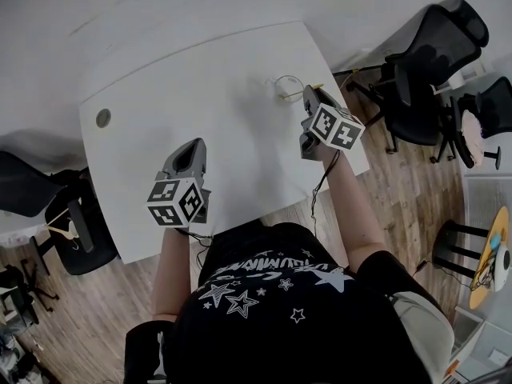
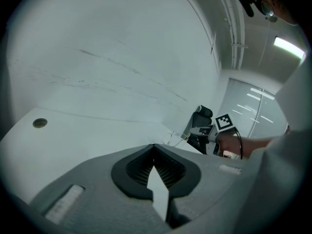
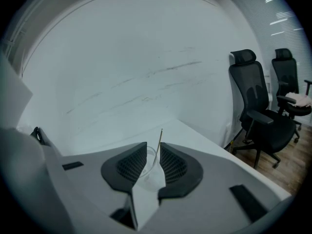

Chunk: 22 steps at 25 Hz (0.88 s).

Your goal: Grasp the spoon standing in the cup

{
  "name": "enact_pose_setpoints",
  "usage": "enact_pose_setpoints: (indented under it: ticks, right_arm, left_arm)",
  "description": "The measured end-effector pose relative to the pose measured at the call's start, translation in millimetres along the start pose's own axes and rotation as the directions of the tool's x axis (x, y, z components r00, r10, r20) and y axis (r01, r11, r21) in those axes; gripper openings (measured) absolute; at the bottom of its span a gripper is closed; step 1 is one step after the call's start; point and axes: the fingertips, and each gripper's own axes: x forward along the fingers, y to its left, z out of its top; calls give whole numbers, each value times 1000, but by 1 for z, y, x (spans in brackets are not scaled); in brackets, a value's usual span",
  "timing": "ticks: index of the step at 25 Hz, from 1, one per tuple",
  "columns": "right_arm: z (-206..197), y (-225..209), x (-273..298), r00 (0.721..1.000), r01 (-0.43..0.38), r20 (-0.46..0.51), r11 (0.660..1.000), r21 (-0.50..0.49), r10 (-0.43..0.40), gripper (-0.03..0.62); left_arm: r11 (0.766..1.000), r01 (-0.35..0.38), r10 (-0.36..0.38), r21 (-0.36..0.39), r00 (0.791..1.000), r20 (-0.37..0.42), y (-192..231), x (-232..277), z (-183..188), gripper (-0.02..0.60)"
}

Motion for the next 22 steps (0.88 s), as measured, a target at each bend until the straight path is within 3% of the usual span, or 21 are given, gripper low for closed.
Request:
enact_pose_setpoints:
  ticks: [8,22]
  right_arm:
    - [0,-6,1,1000,14,7,1000,3,-14,38]
    - [7,4,-7,998,-54,16,998,-44,55,15]
  left_arm:
    - [1000,8,-8,5,1000,4,-2,-1,-3,8]
    - [1000,3,-2,29,1000,-6,-19,-13,-7,8]
